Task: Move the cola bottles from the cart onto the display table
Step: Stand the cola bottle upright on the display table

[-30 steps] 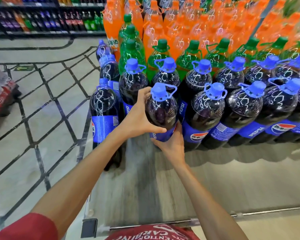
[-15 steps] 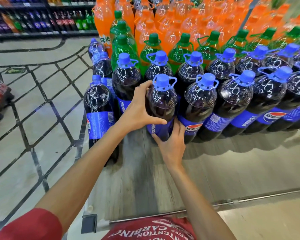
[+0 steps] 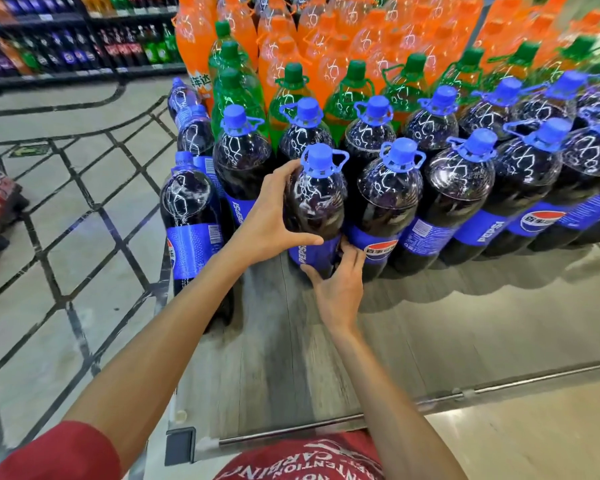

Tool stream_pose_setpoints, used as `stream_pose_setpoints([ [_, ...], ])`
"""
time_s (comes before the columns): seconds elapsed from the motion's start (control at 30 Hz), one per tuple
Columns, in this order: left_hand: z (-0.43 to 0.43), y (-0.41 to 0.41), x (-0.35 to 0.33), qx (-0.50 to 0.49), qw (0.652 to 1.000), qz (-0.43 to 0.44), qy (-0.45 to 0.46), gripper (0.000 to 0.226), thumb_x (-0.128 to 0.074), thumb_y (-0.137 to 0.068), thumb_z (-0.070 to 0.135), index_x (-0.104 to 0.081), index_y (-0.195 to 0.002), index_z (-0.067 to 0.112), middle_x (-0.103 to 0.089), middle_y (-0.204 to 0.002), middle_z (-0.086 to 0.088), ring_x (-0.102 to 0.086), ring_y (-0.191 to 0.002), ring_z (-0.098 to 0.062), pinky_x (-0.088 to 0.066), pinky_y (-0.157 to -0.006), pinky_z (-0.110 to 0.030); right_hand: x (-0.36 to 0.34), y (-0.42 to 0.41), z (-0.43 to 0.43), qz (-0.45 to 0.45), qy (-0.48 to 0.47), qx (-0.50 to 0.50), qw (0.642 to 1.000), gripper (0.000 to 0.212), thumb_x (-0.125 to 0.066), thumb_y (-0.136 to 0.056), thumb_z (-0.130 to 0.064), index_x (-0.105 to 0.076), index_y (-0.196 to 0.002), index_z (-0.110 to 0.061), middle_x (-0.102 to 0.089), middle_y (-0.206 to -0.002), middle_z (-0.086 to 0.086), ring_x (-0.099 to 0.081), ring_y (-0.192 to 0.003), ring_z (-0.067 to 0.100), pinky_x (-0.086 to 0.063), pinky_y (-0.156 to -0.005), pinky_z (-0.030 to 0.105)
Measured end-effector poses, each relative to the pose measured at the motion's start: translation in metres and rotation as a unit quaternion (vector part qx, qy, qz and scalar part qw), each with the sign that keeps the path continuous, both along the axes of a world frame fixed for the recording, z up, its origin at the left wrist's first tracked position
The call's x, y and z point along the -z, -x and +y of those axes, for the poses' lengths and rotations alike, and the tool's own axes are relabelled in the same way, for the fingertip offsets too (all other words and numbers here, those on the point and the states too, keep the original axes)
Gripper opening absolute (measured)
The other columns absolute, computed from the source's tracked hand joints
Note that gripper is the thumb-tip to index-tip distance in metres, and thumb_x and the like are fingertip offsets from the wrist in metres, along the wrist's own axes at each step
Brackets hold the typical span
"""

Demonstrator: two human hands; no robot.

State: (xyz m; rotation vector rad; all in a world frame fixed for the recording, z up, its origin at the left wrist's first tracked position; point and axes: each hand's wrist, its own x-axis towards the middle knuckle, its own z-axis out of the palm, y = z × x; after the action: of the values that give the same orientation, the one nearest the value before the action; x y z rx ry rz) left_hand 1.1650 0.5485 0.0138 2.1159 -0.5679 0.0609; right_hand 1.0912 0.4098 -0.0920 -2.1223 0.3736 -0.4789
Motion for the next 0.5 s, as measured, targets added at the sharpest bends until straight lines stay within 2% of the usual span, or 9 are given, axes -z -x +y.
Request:
stream_pose_setpoints([
  [0.1,0.001,0.000,0.003,-0.002,1.000,-0.001,0.001,0.123,-0.098,-0.061,0.032,-0.020,-0.156,0.020,-0.032,-0.152,-0.001,-0.032,-0.141,-0.002,-0.028,-0.120,-0.023,0.001,0.000,-0.001,-0.002,0.004,-0.004,1.000,0.079,-0.091,-0.071,-0.028,-0.052,-0.135,-0.005,-0.052,-0.131,0.012,-0.054,-0.122,0.034,-0.053,-0.085,0.044],
  [0.3,0.001,0.002,0.005,-0.003,1.000,-0.009,0.013,0.121,-0.098,-0.061,0.030,-0.022,-0.155,0.021,-0.032,-0.152,0.004,-0.032,-0.141,0.001,-0.027,-0.120,-0.022,0.000,0.002,0.000,0.017,0.002,-0.014,1.000,0.080,-0.090,-0.072,-0.027,-0.049,-0.136,-0.002,-0.050,-0.132,0.015,-0.050,-0.124,0.036,-0.051,-0.092,0.047],
  [0.37,0.001,0.006,0.004,-0.010,1.000,-0.005,0.022,0.116,-0.098,-0.061,0.032,-0.026,-0.152,0.023,-0.038,-0.151,0.006,-0.039,-0.138,-0.002,-0.033,-0.116,-0.022,-0.004,0.001,-0.002,0.029,0.007,-0.029,0.999,0.080,-0.089,-0.074,-0.027,-0.047,-0.135,0.000,-0.049,-0.132,0.017,-0.049,-0.123,0.038,-0.051,-0.092,0.050],
  [0.5,-0.003,0.022,0.010,-0.073,0.997,0.025,0.030,0.103,-0.096,-0.063,0.038,-0.032,-0.143,0.025,-0.053,-0.135,0.008,-0.053,-0.123,-0.005,-0.044,-0.105,-0.022,-0.017,0.001,-0.014,0.081,0.046,-0.071,0.993,0.076,-0.082,-0.081,-0.032,-0.042,-0.140,-0.006,-0.046,-0.135,0.012,-0.049,-0.124,0.033,-0.053,-0.087,0.049],
])
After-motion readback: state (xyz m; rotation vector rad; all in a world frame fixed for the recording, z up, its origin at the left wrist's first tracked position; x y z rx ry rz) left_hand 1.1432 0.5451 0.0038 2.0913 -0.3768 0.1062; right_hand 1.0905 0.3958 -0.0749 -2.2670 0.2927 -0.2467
